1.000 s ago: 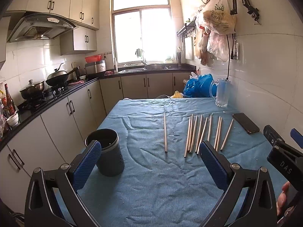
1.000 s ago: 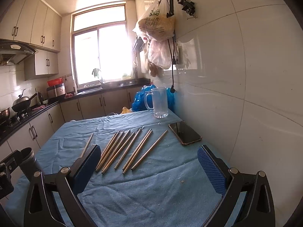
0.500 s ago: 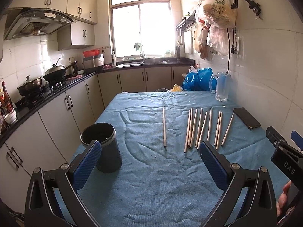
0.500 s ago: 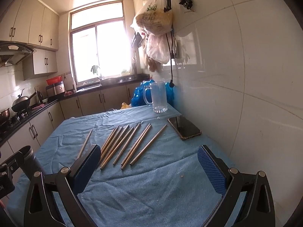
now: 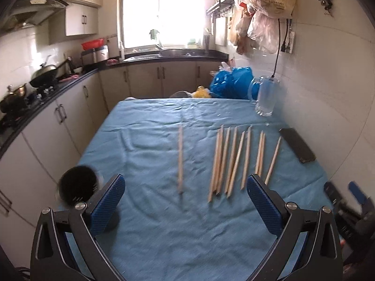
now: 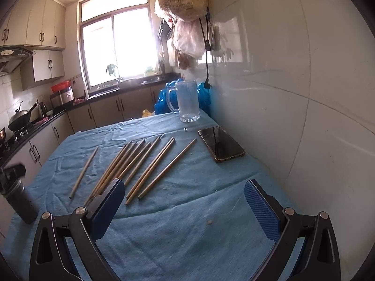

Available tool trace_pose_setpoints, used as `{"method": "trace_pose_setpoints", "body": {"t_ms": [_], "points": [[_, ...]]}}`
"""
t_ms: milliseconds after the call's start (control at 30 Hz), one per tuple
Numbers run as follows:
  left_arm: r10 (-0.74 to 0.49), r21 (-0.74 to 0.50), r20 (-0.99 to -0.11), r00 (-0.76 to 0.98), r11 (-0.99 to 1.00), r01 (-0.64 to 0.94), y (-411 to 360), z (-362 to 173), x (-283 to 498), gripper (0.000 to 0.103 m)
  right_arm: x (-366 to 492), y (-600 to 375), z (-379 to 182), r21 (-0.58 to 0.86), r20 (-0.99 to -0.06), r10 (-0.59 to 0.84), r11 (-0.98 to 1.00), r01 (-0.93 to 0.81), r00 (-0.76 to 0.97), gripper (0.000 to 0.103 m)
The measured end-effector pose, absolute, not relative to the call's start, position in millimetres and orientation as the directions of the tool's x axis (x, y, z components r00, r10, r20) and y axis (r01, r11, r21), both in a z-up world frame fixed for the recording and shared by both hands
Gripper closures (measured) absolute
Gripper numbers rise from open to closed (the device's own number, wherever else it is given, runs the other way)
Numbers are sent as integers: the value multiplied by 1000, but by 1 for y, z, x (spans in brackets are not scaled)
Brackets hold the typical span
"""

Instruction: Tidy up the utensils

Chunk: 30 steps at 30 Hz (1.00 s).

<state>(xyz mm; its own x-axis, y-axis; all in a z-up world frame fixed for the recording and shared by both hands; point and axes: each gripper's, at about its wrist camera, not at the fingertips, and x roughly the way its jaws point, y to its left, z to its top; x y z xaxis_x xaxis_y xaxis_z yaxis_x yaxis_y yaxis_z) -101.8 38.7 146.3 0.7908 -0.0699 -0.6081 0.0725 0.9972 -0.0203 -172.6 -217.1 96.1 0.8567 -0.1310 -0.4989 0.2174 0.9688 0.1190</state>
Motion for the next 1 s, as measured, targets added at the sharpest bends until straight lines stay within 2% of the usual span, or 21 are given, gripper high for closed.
{"method": "trace_pose_setpoints", "body": {"t_ms": [200, 233, 267, 367, 400, 600, 767, 900, 933, 1000], "points": [[-98, -67, -682, 725, 995, 72, 27, 124, -34, 1, -134, -245, 83, 216, -588, -28, 958, 190, 809, 1], [-89, -72, -705, 704, 996, 53, 28, 115, -21, 9, -125, -249, 79, 236, -607, -1, 955, 181, 795, 4], [-82, -74, -721, 688, 996, 42, 29, 108, -12, 20, -116, -252, 74, 253, -625, 24, 952, 174, 780, 10], [-83, -88, -773, 629, 996, 24, 32, 81, 20, 29, -86, -256, 61, 289, -679, 99, 947, 141, 727, 29], [-65, -84, -789, 611, 996, -2, 35, 72, 28, 32, -78, -256, 58, 301, -692, 120, 944, 133, 712, 30], [-10, -46, -825, 565, 998, -49, 39, 39, 54, 33, -30, -246, 38, 316, -753, 195, 945, 86, 628, 40], [5, -18, -856, 516, 999, -39, 34, 19, 63, 33, -4, -236, 25, 276, -798, 173, 956, 95, 578, 50], [28, 14, -859, 510, 999, -32, 32, 12, 67, 34, 7, -228, 19, 233, -821, 137, 967, 107, 554, 53], [29, 16, -859, 512, 999, -29, 31, 12, 67, 37, 9, -225, 19, 212, -826, 118, 971, 109, 551, 54], [22, 18, -855, 518, 1000, -12, 29, 13, 66, 56, 13, -221, 20, 179, -835, 91, 977, 112, 543, 56]]}}
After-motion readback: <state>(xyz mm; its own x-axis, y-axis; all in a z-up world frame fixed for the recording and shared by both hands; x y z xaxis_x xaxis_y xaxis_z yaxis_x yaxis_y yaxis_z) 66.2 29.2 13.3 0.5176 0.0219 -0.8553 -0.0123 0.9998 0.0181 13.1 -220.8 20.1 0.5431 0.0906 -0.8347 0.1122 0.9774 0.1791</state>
